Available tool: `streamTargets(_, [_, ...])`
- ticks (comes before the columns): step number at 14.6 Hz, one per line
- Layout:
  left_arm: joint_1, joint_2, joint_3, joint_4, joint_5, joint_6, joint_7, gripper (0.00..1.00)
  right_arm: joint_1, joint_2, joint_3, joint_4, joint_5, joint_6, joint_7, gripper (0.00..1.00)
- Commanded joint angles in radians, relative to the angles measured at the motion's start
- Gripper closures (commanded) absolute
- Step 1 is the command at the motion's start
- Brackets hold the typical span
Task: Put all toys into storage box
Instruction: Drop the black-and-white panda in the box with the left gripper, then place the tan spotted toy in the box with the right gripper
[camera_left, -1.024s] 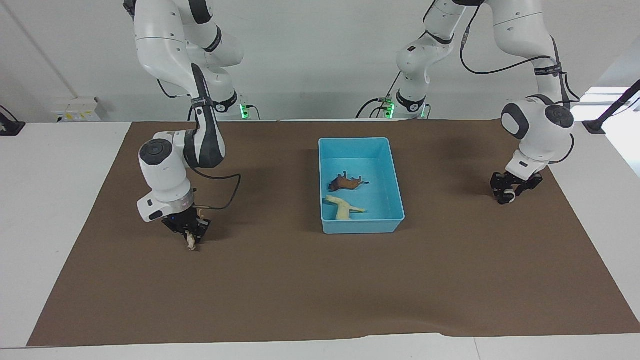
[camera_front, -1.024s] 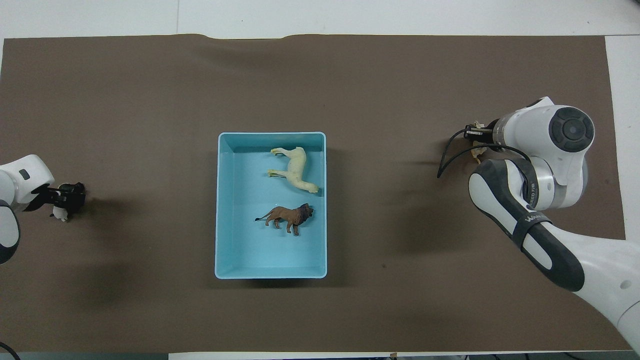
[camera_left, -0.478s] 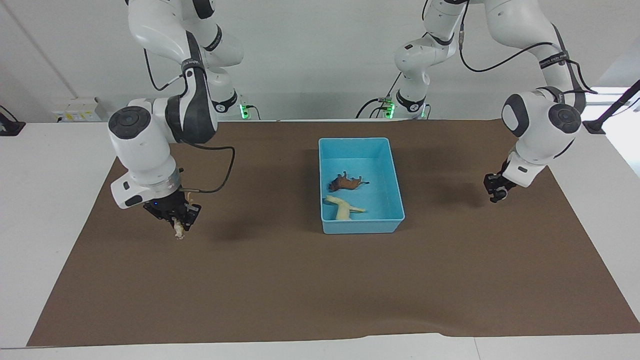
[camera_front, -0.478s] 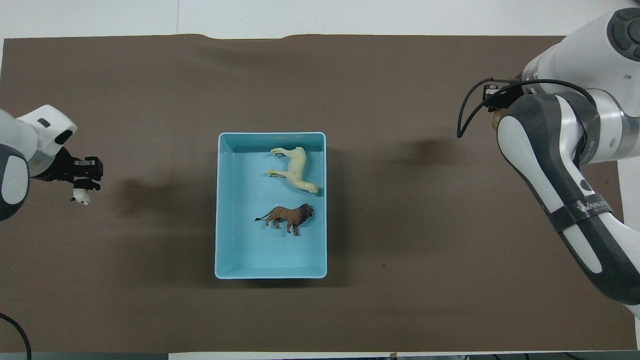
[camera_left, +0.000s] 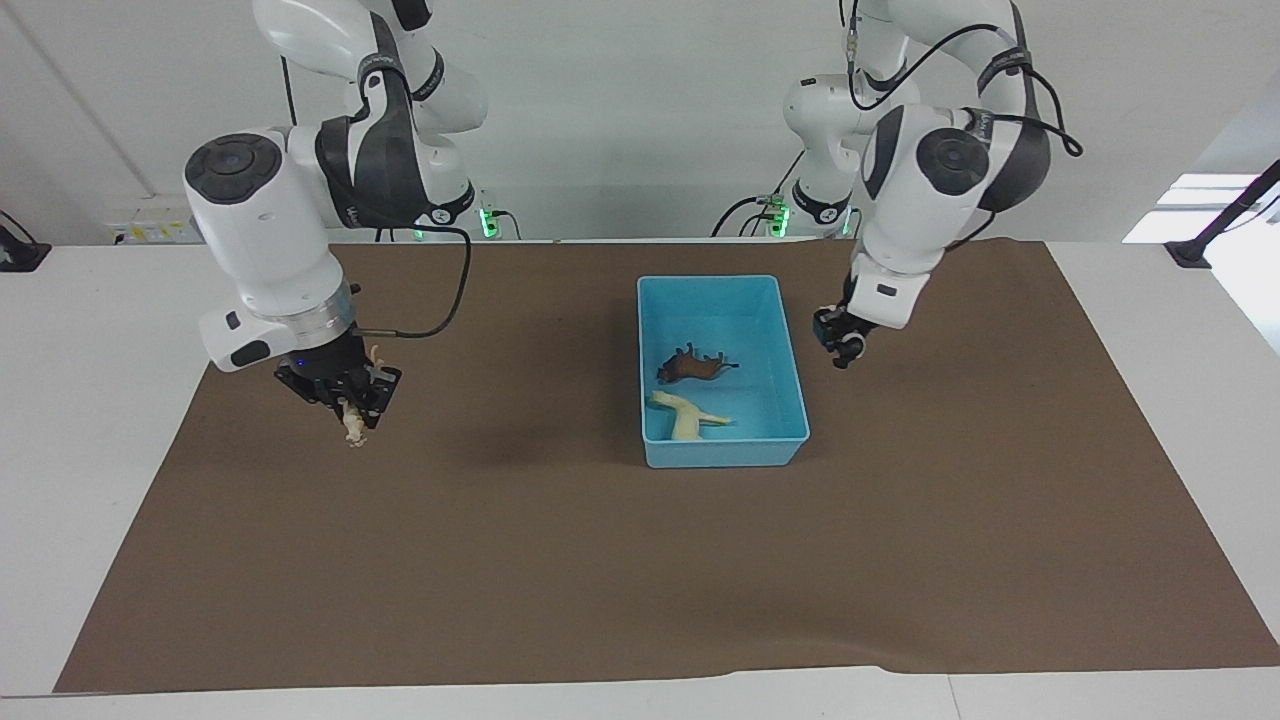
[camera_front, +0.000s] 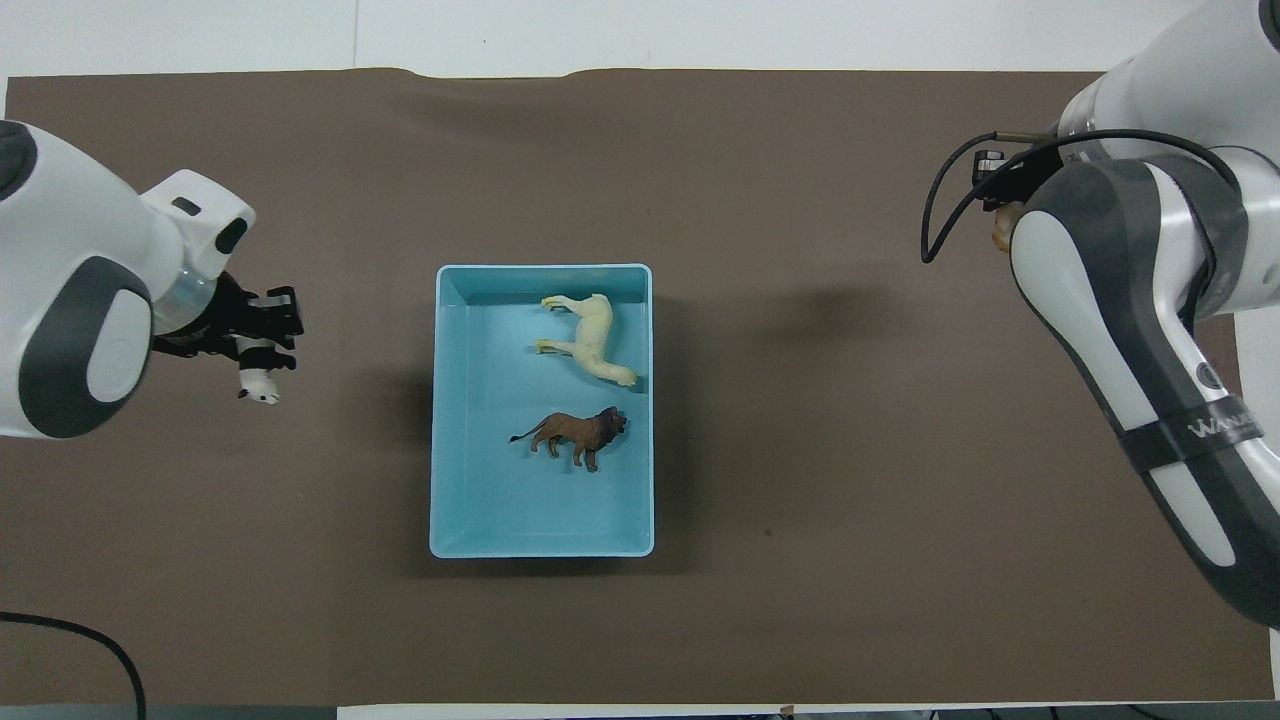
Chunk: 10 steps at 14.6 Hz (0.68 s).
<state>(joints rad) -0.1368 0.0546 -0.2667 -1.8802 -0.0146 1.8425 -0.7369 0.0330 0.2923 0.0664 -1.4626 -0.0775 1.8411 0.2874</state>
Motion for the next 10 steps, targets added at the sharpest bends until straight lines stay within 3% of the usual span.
streamTargets(1, [-0.084, -0.059, 0.023, -0.141, -0.024, 0.14, -0.099, 1.0, -0.013, -0.004, 0.013, 0.007, 0.019, -0.016, -0.021, 1.0])
streamTargets(2, [-0.087, -0.071, 0.023, -0.17, -0.024, 0.171, -0.111, 0.66, -0.013, -0.004, 0.013, 0.007, 0.019, -0.017, -0.021, 1.0])
streamTargets(3, [-0.086, -0.071, 0.023, -0.168, -0.024, 0.17, -0.113, 0.02, -0.013, -0.004, 0.013, 0.007, 0.019, -0.016, -0.021, 1.0])
streamTargets(6, [-0.075, -0.076, 0.027, -0.129, -0.024, 0.133, -0.11, 0.0, -0.013, -0.004, 0.016, 0.007, 0.022, -0.017, -0.019, 1.0])
streamTargets(10, [-0.001, -0.128, 0.037, -0.001, -0.021, -0.047, -0.026, 0.0, 0.028, 0.001, 0.039, 0.043, 0.025, -0.043, 0.027, 1.0])
